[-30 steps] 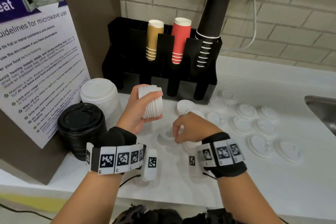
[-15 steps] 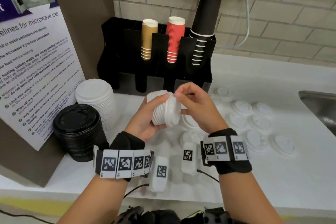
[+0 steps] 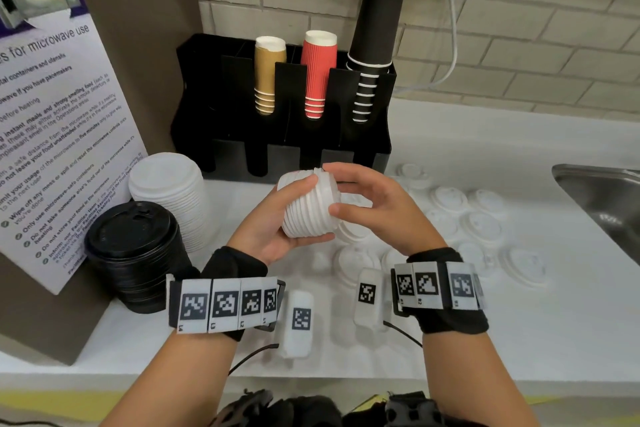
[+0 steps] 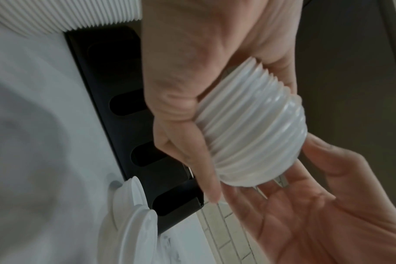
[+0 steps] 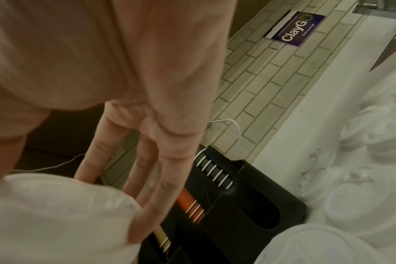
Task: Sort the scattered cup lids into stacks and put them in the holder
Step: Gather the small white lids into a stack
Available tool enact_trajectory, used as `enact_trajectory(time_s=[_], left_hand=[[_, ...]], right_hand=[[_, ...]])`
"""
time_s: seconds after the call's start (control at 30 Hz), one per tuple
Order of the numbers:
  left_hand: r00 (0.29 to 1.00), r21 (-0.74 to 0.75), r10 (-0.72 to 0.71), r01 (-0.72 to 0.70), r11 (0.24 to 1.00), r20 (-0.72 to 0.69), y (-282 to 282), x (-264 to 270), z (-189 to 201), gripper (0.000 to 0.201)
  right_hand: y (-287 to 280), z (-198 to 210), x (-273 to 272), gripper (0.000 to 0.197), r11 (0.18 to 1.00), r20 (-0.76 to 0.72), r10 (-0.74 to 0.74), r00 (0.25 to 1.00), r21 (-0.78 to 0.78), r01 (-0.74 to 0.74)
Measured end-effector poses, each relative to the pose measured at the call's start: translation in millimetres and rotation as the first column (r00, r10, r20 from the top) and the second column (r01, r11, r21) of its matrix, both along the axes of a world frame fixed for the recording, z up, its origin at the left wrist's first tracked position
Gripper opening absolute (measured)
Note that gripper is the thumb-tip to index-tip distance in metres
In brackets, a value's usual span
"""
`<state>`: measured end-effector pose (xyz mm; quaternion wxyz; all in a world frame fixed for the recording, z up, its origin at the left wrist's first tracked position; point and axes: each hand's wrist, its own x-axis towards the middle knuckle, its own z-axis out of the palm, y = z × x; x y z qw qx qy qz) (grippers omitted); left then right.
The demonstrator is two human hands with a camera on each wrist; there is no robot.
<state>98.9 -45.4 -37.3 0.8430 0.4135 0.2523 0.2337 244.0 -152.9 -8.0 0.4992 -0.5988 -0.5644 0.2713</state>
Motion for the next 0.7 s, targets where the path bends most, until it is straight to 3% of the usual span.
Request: enact_trajectory(time_s=[0.2, 0.43, 0.6, 0.63, 0.7], left_hand=[[0.997, -0.013, 0.076, -0.076, 0.997, 0.0, -7.3, 5.1, 3.2, 0.069], [0.999, -0.022, 0.043, -0.042, 0.999, 0.027, -7.0, 7.7, 4.3, 0.072], [0.993, -0.033, 0.102, -0.101, 0.994, 0.052, -0.8, 9.7, 4.0, 0.074], [0.991, -0.048, 0.124, -0.122, 0.991, 0.053, 0.7, 9.5, 3.2, 0.074], [0.983, -0.075, 0.171, -0.166, 0.983, 0.061, 4.4, 7.7, 0.3, 0.068]], right_hand=[[2.2, 0.6, -3.4, 0.048, 0.999, 0.019, -0.031, 0.999, 0.024, 0.031], [3.1, 3.3, -2.4, 0.049, 1.0, 0.032, -0.011, 0.999, 0.03, 0.01], [13.4, 7.0, 12.9, 0.048, 0.994, -0.027, 0.047, 0.999, -0.094, -0.049], [14.4, 6.4, 17.9, 0.041, 0.993, 0.003, 0.01, 1.0, -0.12, -0.01], [15.7, 2.9, 29.0, 0.029, 0.977, 0.233, -0.041, 0.972, -0.195, 0.088]])
